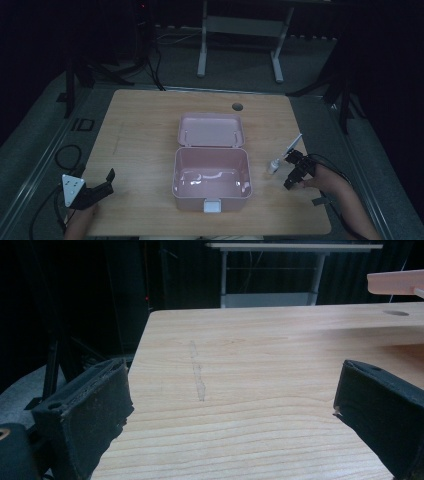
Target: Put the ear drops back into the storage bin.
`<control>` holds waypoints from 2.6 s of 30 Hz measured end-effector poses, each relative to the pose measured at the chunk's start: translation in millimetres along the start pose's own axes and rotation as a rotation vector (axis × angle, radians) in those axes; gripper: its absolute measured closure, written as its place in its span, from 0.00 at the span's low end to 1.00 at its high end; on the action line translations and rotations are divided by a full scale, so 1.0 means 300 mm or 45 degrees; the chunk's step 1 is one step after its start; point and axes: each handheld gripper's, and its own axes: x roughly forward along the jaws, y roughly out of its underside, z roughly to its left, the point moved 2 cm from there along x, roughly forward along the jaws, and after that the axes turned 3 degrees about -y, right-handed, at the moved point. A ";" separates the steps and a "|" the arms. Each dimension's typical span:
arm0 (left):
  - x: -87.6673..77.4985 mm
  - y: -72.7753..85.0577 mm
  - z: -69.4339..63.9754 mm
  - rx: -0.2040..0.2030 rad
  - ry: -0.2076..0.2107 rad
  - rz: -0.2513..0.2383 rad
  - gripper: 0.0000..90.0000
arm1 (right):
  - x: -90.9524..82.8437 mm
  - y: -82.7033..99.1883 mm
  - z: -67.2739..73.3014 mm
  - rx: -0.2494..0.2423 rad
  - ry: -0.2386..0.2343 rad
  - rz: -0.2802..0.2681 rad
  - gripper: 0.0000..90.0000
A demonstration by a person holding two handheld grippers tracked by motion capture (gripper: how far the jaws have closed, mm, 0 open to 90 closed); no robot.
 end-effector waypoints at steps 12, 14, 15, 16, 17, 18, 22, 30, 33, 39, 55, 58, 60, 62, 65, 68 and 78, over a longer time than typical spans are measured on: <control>0.000 -0.001 0.002 -0.003 0.000 -0.003 0.02 | -0.025 -0.104 0.021 -0.045 -0.016 0.000 0.23; 0.000 -0.001 0.002 -0.001 0.002 -0.004 0.02 | -0.028 -0.122 0.025 -0.057 -0.028 0.003 0.24; 0.000 -0.001 0.003 -0.001 0.002 -0.004 0.02 | -0.029 -0.131 0.026 -0.065 -0.030 0.000 0.25; 0.000 -0.001 0.003 -0.001 0.002 -0.004 0.02 | -0.029 -0.131 0.026 -0.065 -0.030 0.000 0.25; 0.000 -0.001 0.003 -0.001 0.002 -0.004 0.02 | -0.031 -0.143 0.028 -0.068 -0.031 -0.004 0.26; 0.001 -0.001 0.001 0.003 0.005 -0.005 0.02 | -0.031 -0.161 0.031 -0.081 -0.021 -0.006 0.27; 0.001 -0.001 0.005 -0.004 0.007 -0.006 0.02 | -0.026 -0.187 0.036 -0.100 -0.015 0.001 0.31; -0.001 0.000 0.005 -0.004 0.009 -0.006 0.02 | 0.001 -0.219 0.037 -0.145 -0.002 0.024 0.38; 0.000 0.000 0.002 0.002 0.012 -0.003 0.02 | 0.012 -0.228 0.039 -0.163 0.002 0.041 0.41; 0.001 0.000 0.001 0.003 0.014 -0.002 0.02 | 0.030 -0.247 0.041 -0.185 -0.008 0.079 0.44; 0.001 0.000 -0.001 0.006 0.011 0.001 0.02 | 0.033 -0.266 0.060 -0.280 0.061 0.122 0.66; 0.002 0.000 -0.001 0.005 0.011 0.002 0.02 | 0.031 -0.260 0.070 -0.335 0.056 0.138 0.66; 0.002 0.000 0.000 0.005 0.011 0.003 0.02 | 0.029 -0.259 0.071 -0.345 0.053 0.139 0.66; 0.002 0.000 -0.001 0.006 0.008 0.002 0.02 | 0.017 -0.251 0.078 -0.416 0.073 0.134 0.66; 0.001 0.000 -0.002 0.007 0.006 0.001 0.02 | 0.005 -0.240 0.088 -0.524 0.099 0.110 0.66; 0.002 0.000 -0.001 0.006 0.006 0.002 0.02 | -0.004 -0.222 0.104 -0.656 0.086 0.100 0.66; 0.002 0.000 -0.002 0.007 0.006 0.003 0.02 | -0.004 -0.181 0.158 -0.898 0.068 0.155 0.66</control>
